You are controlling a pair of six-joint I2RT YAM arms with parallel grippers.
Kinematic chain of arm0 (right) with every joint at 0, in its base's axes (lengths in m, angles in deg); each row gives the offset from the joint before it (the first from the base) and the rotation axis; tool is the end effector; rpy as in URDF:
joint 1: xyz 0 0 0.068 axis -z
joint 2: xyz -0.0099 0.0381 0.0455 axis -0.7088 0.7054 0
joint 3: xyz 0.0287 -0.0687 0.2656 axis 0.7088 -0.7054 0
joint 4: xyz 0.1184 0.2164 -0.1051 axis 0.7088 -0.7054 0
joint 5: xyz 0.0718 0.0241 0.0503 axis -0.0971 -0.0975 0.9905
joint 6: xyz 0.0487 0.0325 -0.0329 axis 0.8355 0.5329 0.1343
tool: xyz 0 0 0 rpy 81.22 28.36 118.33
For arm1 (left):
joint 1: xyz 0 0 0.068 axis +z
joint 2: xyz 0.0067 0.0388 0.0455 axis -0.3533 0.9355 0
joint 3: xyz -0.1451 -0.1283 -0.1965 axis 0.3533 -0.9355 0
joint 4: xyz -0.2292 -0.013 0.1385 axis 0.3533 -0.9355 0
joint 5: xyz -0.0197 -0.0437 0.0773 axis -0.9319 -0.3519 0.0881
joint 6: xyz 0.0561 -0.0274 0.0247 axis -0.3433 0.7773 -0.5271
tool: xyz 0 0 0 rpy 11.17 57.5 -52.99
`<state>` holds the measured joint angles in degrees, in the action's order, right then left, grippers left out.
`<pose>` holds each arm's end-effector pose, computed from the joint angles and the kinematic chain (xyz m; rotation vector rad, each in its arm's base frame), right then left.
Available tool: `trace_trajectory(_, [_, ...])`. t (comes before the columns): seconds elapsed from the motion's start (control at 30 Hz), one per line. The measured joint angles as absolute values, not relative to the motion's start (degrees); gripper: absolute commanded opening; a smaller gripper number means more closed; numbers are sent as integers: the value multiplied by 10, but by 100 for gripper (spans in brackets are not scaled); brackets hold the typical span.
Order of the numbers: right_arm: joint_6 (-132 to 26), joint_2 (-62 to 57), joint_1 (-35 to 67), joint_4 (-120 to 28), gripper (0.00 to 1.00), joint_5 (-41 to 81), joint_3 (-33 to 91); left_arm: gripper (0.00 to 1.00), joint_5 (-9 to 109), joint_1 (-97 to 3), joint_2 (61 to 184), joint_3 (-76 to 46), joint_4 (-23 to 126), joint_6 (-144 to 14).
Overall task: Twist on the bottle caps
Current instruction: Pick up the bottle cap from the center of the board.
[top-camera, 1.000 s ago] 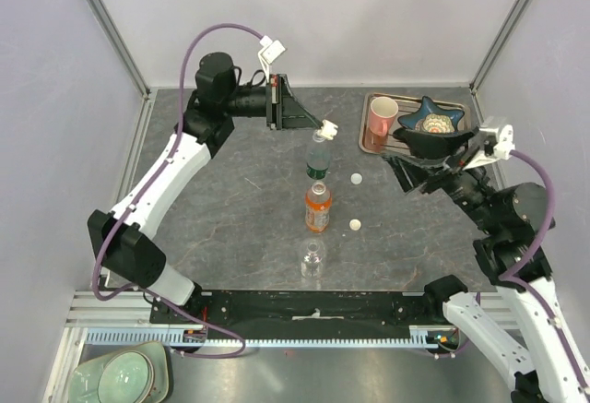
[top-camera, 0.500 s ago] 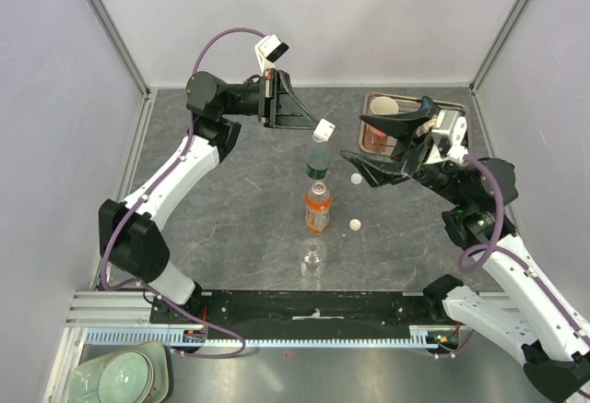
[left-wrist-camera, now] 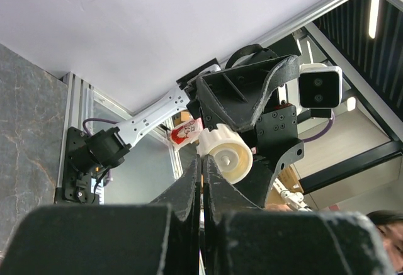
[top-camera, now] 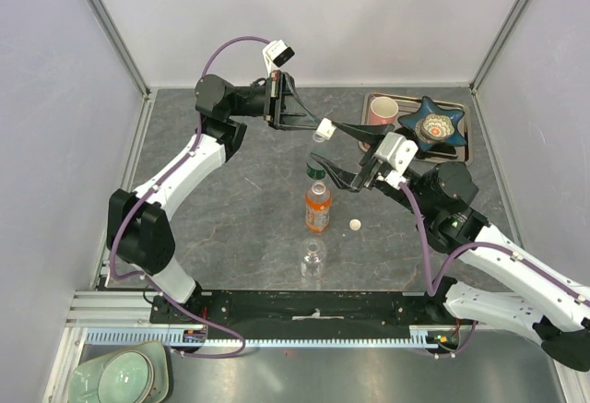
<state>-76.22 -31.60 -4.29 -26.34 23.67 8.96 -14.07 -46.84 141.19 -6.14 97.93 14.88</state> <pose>0.1367 0.1755 0.4467 -0.8014 0.9128 0.6179 0.3102 -0.2091 0.4344 0.6905 1.7191 -2.1822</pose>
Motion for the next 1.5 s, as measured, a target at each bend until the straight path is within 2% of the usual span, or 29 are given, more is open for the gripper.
trace_trajectory(0.3, [-793,-311,-46,-245,69,177,90,2,-141,-469,1412,-81,1006,169])
trace_trajectory(0.57, [-793,-293,-46,-245,67,176,90,2,-141,-471,1410,-86,1019,180])
trace_trajectory(0.8, [-785,-284,-46,-254,53,177,90,2,-141,-472,1402,-86,1027,184])
trace_trajectory(1.03, [-771,-284,-46,-253,44,182,90,2,-141,-472,1395,-86,1034,186])
trace_trajectory(1.17, [-759,-284,-46,-253,44,190,90,2,-140,-472,1392,-92,1035,186])
trace_trajectory(1.4, [-744,-284,-46,-249,54,202,90,2,-141,-472,1389,-95,1036,188])
trace_trajectory(1.5, [-741,-284,-46,-246,54,211,90,2,-141,-472,1389,-95,1037,188])
